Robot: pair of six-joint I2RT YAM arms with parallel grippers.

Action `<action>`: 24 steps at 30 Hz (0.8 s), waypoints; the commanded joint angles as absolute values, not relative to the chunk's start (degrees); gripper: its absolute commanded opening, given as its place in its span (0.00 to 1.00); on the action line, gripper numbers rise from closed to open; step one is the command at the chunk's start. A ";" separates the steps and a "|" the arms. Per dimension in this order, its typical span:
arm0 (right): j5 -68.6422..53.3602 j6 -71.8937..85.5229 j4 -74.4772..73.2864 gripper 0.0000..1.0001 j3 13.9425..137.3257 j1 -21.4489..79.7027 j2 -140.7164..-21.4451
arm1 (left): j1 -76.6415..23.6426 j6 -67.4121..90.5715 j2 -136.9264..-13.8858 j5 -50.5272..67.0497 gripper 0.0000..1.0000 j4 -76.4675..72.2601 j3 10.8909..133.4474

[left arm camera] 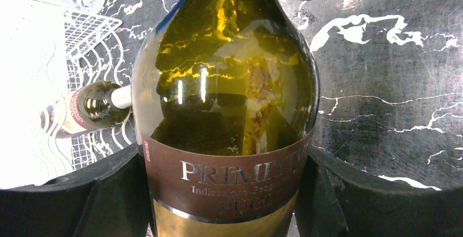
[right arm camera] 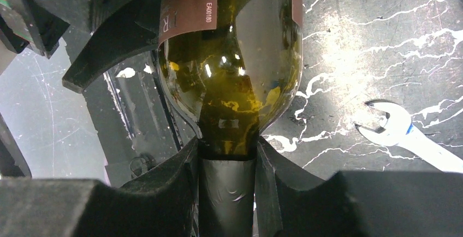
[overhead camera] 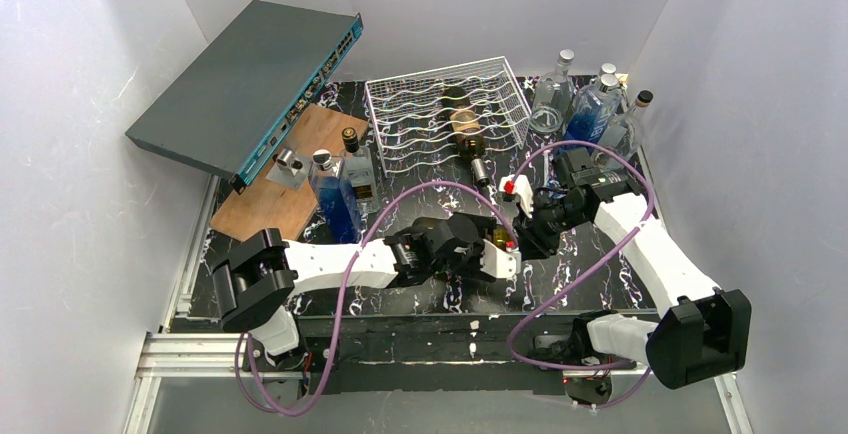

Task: Take the wine bottle off the wine rack
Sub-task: Place the wine bottle at the center of the board.

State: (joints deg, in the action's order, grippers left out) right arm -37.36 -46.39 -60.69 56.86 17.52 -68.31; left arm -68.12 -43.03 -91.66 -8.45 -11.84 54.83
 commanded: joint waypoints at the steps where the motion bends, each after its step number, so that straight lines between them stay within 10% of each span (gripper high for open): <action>1: -43.84 -46.31 -60.09 0.01 60.60 17.71 -68.18 | -68.14 -40.54 -89.31 -9.12 0.00 -11.70 56.32; 10: -45.82 -44.30 -59.47 0.81 61.66 17.75 -67.26 | -68.12 -33.01 -84.96 -8.88 0.00 -11.60 52.95; 24: -51.02 -38.38 -59.89 0.98 72.23 17.47 -65.07 | -67.80 -20.29 -77.94 -11.24 0.00 -15.59 47.98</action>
